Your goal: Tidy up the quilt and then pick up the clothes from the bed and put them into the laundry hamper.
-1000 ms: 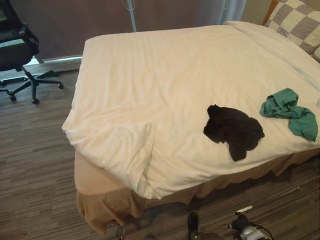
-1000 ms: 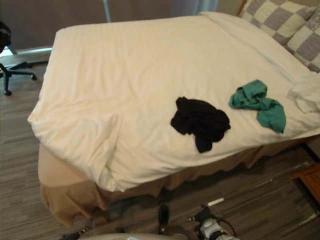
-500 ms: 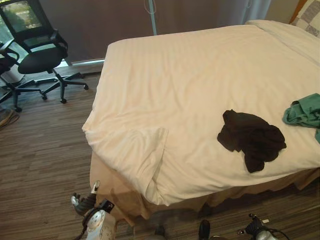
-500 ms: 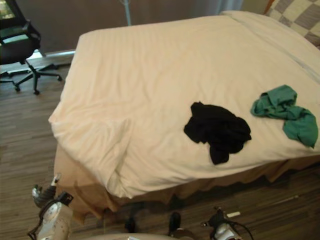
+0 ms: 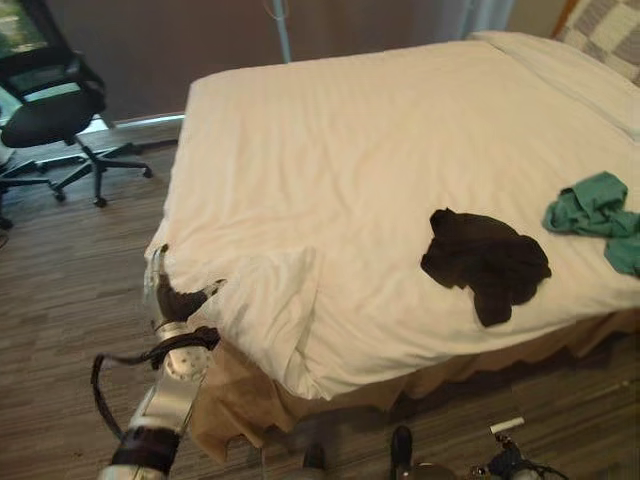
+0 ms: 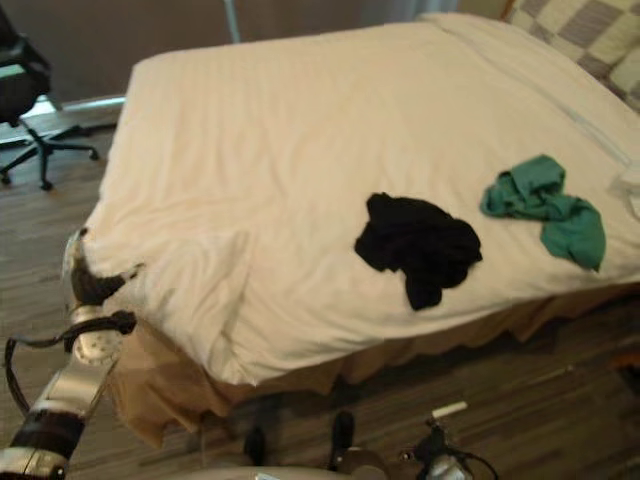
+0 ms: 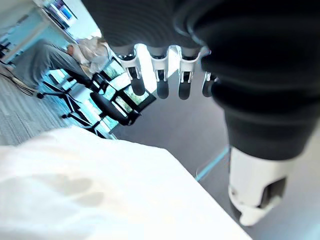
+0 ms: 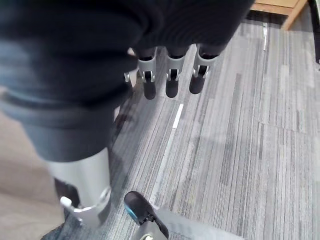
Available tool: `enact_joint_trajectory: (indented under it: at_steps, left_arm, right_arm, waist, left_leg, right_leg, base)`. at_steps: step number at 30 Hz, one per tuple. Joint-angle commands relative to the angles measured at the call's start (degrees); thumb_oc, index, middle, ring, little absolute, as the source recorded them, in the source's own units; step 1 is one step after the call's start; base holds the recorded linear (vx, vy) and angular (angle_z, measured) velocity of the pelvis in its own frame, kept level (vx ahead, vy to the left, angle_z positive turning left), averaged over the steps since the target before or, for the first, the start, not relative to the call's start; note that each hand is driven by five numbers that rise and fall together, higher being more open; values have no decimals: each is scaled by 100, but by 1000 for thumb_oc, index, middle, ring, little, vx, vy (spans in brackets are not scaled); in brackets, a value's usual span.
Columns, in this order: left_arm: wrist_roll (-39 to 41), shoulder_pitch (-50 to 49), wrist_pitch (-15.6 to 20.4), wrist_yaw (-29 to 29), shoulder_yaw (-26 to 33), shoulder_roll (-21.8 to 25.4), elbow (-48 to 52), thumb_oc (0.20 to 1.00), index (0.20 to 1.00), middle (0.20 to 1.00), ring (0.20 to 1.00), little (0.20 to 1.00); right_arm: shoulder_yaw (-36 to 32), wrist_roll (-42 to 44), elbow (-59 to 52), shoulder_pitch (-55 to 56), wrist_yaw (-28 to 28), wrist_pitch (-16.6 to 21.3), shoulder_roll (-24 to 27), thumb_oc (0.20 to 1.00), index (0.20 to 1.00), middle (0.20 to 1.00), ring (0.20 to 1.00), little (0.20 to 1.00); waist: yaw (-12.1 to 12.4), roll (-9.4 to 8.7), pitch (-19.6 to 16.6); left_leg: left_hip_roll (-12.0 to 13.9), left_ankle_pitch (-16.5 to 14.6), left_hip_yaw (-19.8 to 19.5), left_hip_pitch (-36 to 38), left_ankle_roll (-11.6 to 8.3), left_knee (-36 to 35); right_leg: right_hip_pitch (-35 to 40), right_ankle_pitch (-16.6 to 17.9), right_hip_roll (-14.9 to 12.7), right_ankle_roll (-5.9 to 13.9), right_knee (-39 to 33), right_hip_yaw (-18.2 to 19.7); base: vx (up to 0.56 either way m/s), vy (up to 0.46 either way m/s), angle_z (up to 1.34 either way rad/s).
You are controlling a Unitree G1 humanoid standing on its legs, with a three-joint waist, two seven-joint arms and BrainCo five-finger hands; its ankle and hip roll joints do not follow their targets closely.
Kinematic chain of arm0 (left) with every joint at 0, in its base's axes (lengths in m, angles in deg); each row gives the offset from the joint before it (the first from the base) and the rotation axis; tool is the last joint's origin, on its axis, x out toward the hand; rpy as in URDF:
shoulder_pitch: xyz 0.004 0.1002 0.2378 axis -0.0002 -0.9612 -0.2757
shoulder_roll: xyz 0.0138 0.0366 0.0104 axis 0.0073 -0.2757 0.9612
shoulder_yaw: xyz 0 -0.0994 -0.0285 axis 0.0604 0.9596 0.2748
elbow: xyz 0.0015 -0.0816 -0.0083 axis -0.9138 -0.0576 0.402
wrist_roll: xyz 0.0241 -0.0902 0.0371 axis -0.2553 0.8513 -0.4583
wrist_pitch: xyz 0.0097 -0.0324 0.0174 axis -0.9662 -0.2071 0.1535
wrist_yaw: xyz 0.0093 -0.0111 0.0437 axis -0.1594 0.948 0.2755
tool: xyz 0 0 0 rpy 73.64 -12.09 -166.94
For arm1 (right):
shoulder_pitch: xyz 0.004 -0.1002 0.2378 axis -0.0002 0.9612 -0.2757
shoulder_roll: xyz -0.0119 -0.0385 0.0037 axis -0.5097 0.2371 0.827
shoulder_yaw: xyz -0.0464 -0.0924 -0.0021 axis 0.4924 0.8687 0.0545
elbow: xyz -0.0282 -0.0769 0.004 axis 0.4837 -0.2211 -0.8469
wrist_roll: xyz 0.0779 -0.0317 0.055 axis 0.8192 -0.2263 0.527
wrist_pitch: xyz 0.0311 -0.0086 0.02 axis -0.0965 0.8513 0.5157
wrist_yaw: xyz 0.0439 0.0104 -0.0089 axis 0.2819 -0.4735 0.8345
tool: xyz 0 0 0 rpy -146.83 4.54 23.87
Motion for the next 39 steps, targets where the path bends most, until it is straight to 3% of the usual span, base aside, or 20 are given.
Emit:
enact_joint_trajectory:
  at_steps: [1, 3, 7, 8, 9, 12, 17, 18, 20, 21, 22, 24, 25, 30, 33, 34, 35, 36, 37, 39]
  left_arm:
    - [-1083, 640, -237, -39, -336, 331, -218, 1000, 1000, 1000, 1000, 1000]
    - [-1675, 1196, -447, -111, -902, 464, -616, 1000, 1000, 1000, 1000, 1000]
    - [-1963, 2117, -773, -315, -1679, 223, -1818, 1000, 1000, 1000, 1000, 1000]
    - [-2119, 2277, -889, -378, -1852, 171, -2164, 918, 918, 918, 918, 918]
    - [-2255, 2402, -992, -462, -1986, 125, -2500, 200, 200, 200, 200, 200]
    - [-2245, 2392, -1079, -657, -1983, -7, -3144, 200, 200, 200, 200, 200]
    - [-2011, 1595, -1116, -851, -1452, 121, -3735, 200, 200, 200, 200, 200]
    - [-1616, 939, -1036, -871, -948, 232, -4289, 200, 200, 200, 200, 200]
    - [-1254, 510, -960, -868, -549, 325, -4668, 200, 200, 200, 200, 200]
    - [-1083, 296, -914, -886, -345, 392, -4833, 385, 385, 385, 385, 385]
    - [-931, 56, -876, -904, -122, 453, -4972, 1000, 1000, 1000, 1000, 1000]
    - [-823, -127, -845, -929, 42, 501, -5047, 1000, 1000, 1000, 1000, 1000]
    - [-567, -592, -815, -953, 460, 580, -5250, 1000, 1000, 1000, 1000, 1000]
    - [-173, -1456, -802, -966, 1097, 308, -5412, 1000, 1000, 1000, 1000, 1000]
    - [-55, -2102, -820, -911, 1384, -171, -5416, 1000, 1000, 1000, 1000, 1000]
    - [112, -2309, -806, -948, 1467, -561, -5504, 1000, 1000, 1000, 1000, 1000]
    - [268, -2346, -780, -948, 1468, -732, -5539, 1000, 1000, 1000, 1000, 1000]
    - [374, -2342, -764, -952, 1420, -917, -5574, 1000, 1000, 1000, 1000, 1000]
    - [401, -2319, -730, -961, 1267, -1110, -5596, 1000, 1000, 1000, 1000, 1000]
    - [396, -2118, -675, -1032, 818, -1358, -5572, 1000, 1000, 1000, 1000, 1000]
  right_arm:
    - [293, -12, 8, -448, 53, 8, 176, 1000, 1000, 1000, 1000, 1000]
    - [317, -8, 36, -559, 127, -12, 237, 1000, 1000, 1000, 1000, 1000]
    - [374, 57, 173, -794, 220, -59, 308, 1000, 1000, 1000, 1000, 1000]
    - [369, 75, 224, -847, 219, -65, 320, 1000, 1000, 1000, 1000, 1000]
    - [374, 89, 266, -884, 209, -74, 316, 1000, 1000, 1000, 1000, 1000]
    - [347, 120, 302, -889, 192, -91, 325, 1000, 1000, 1000, 1000, 1000]
    - [83, 269, 471, -785, 146, -154, 395, 1000, 1000, 1000, 1000, 1000]
    - [-192, 441, 545, -743, 143, -177, 524, 1000, 1000, 1000, 1000, 1000]
    - [-414, 638, 520, -715, 162, -158, 629, 1000, 1000, 1000, 1000, 1000]
    - [-538, 716, 511, -707, 160, -151, 712, 1000, 1000, 1000, 1000, 1000]
    - [-677, 806, 514, -705, 178, -142, 824, 1000, 1000, 1000, 1000, 1000]
    - [-749, 864, 508, -708, 201, -135, 885, 1000, 1000, 1000, 1000, 1000]
    - [-1000, 1041, 414, -801, 265, -105, 1154, 1000, 1000, 1000, 1000, 1000]
    - [-1429, 1290, -296, -993, 526, -40, 1662, 1000, 1000, 1000, 1000, 1000]
    - [-1764, 1206, -1895, -908, 819, 14, 2090, 1000, 1000, 1000, 1000, 1000]
    - [-1751, 969, -2691, -979, 807, 93, 2275, 1000, 1000, 1000, 1000, 1000]
    - [-1662, 835, -3128, -1080, 752, 139, 2373, 777, 777, 777, 777, 777]
    - [-1559, 757, -3592, -1200, 681, 201, 2420, 244, 244, 244, 244, 244]
    - [-1400, 699, -3991, -1379, 563, 261, 2455, 200, 200, 200, 200, 200]
    - [-855, 608, -4542, -2005, 362, 404, 2444, 200, 200, 200, 200, 200]
  waist:
    - [-107, -73, 209]
    - [-230, -19, 378]
    - [-363, 79, 569]
    - [-378, 94, 599]
    - [-390, 110, 615]
    - [-405, 123, 605]
    - [-369, 141, 498]
    - [-327, 158, 390]
    - [-298, 166, 319]
    - [-267, 169, 278]
    - [-231, 166, 237]
    - [-214, 167, 216]
    - [-130, 166, 166]
    - [28, 145, 93]
    - [102, 136, 67]
    - [164, 113, 55]
    - [202, 100, 52]
    - [226, 90, 55]
    - [246, 84, 66]
    - [304, 41, 117]
  left_leg:
    - [104, 30, -65, -128, -174, -9]
    - [99, 66, 4, -332, -146, -9]
    - [62, 167, 70, -615, -113, -9]
    - [59, 185, 84, -660, -107, -9]
    - [56, 199, 98, -690, -101, -9]
    - [53, 192, 142, -689, -94, -9]
    - [87, 159, 188, -546, -99, -9]
    - [93, 130, 187, -404, -107, -9]
    - [100, 105, 169, -315, -121, -9]
    - [97, 100, 156, -283, -124, -9]
    - [94, 92, 133, -241, -128, -9]
    - [92, 83, 116, -207, -132, -9]
    - [96, 80, 87, -154, -143, -9]
    - [94, 53, 41, -64, -144, -9]
    - [95, 28, 4, -35, -126, -9]
    - [97, 18, -13, -34, -110, -9]
    - [99, 24, -25, -39, -102, -9]
    - [102, 33, -31, -49, -97, -9]
    - [104, 36, -42, -63, -95, -9]
    - [112, 63, -57, -113, -97, -9]
  right_leg:
    - [591, -734, -413, 560, 90, 23]
    - [282, -695, -407, 571, 173, 124]
    - [-123, -650, -397, 566, 325, 219]
    - [-184, -645, -397, 571, 343, 229]
    - [-233, -636, -405, 574, 353, 232]
    - [-248, -635, -410, 579, 349, 267]
    - [-74, -666, -417, 558, 285, 281]
    - [96, -697, -418, 538, 255, 267]
    - [228, -709, -420, 534, 220, 258]
    - [272, -711, -421, 533, 203, 247]
    - [330, -712, -420, 533, 179, 228]
    - [388, -714, -424, 535, 153, 208]
    - [479, -709, -435, 541, 114, 176]
    - [601, -730, -438, 549, 89, 147]
    - [652, -747, -459, 548, 84, 125]
    - [658, -750, -466, 547, 82, 112]
    - [648, -746, -463, 544, 82, 103]
    - [641, -745, -462, 541, 85, 90]
    - [629, -748, -460, 538, 89, 83]
    - [581, -736, -449, 522, 100, 82]
  base:
    - [-67, 24, -25]
    - [-145, 51, -32]
    - [-137, 59, -15]
    - [-81, 44, -19]
    - [-47, 26, -13]
    - [-8, 21, -7]
    - [54, 5, -12]
    - [105, 3, -6]
    - [98, 7, -4]
    - [77, 10, -1]
    - [57, 4, 8]
    - [52, 5, 11]
    - [66, 17, 5]
    - [33, 16, 9]
    - [19, 32, 20]
    - [15, 31, 2]
    - [6, 26, -3]
    - [0, 0, 0]
    - [-14, 21, 9]
    - [-36, 6, 31]
